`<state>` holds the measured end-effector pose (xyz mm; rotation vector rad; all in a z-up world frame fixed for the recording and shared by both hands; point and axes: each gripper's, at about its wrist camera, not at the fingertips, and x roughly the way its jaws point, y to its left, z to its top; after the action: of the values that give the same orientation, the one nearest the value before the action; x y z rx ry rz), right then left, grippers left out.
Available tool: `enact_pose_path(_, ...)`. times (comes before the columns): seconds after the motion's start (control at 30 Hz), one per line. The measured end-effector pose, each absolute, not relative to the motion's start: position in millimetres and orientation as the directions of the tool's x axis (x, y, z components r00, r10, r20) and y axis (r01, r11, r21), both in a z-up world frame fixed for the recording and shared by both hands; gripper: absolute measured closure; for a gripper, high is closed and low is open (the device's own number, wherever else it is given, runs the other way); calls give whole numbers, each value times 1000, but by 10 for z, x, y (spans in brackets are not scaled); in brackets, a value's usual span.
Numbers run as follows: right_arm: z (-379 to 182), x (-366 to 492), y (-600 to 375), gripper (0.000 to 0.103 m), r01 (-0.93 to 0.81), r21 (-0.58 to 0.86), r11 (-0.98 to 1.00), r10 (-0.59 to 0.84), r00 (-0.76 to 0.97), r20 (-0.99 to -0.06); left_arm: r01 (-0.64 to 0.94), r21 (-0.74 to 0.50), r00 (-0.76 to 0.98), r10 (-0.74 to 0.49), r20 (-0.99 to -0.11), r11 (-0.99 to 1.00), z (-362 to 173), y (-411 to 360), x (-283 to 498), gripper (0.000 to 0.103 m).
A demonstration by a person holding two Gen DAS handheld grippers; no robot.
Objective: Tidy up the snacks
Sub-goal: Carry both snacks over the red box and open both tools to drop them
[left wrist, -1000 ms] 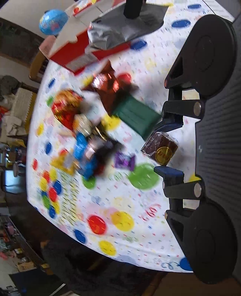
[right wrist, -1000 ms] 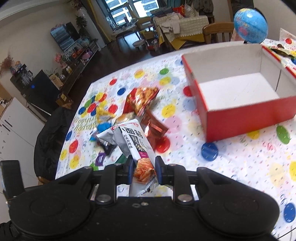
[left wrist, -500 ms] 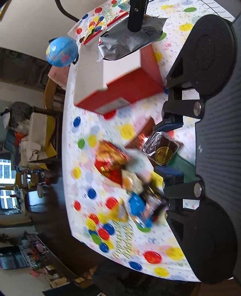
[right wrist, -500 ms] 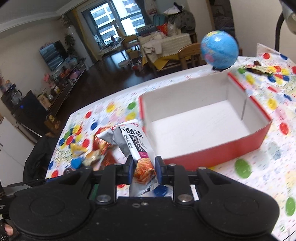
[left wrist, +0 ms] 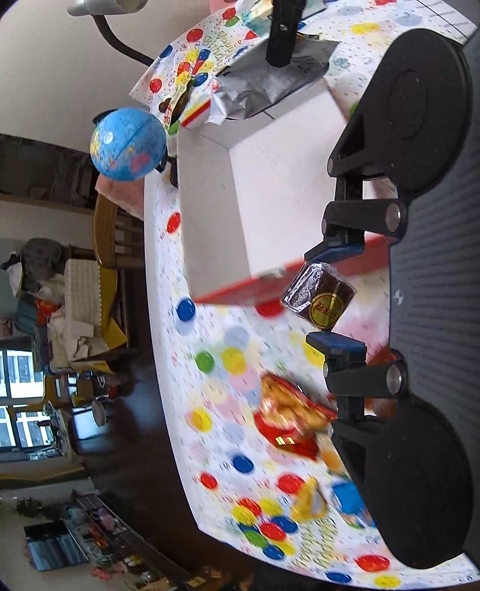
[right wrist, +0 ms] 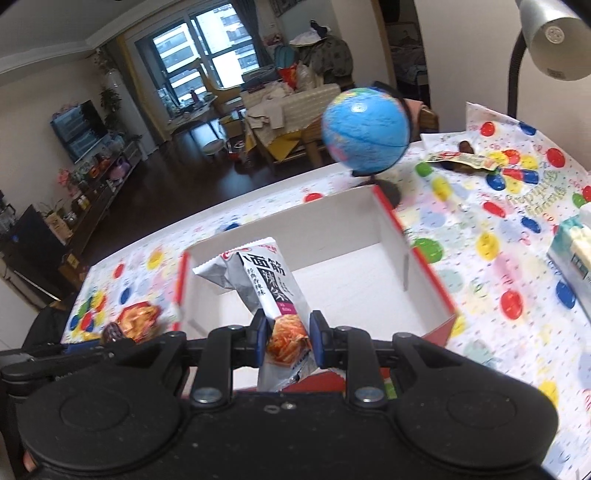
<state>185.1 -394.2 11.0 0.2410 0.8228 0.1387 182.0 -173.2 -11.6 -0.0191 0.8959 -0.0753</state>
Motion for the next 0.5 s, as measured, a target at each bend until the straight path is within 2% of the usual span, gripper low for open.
enact_pose_path(0.5, -198, 2277, -4494, 81, 0, 235, 972, 182, 634, -751, 185, 35, 608, -87, -789, 982, -332, -2553, 2412, 64)
